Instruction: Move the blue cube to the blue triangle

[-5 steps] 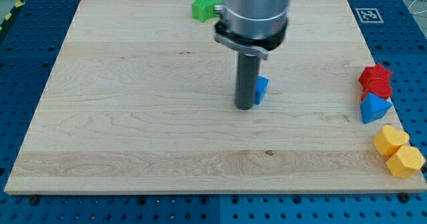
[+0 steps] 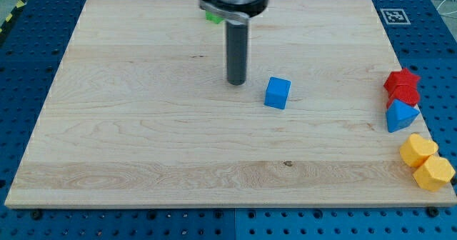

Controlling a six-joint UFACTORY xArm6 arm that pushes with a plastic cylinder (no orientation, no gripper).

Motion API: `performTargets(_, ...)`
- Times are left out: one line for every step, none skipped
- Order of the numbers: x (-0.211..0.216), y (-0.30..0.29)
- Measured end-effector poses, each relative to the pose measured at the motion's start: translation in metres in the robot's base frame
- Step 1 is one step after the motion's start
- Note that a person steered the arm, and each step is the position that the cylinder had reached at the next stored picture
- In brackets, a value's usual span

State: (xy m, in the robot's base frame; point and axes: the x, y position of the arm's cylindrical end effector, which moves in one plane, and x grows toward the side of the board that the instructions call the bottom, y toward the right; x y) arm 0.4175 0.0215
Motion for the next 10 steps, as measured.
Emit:
performTargets(0.015, 0.054)
performTargets(0.04, 0.104)
performTargets(0.056, 0.127)
performTargets(0.06, 0.107)
performTargets(0.06, 0.063)
performTargets(0.06, 0.023)
performTargets(0.06, 0.023)
performTargets(0.06, 0.043)
performTargets(0.061, 0.057)
performTargets(0.069, 0.055)
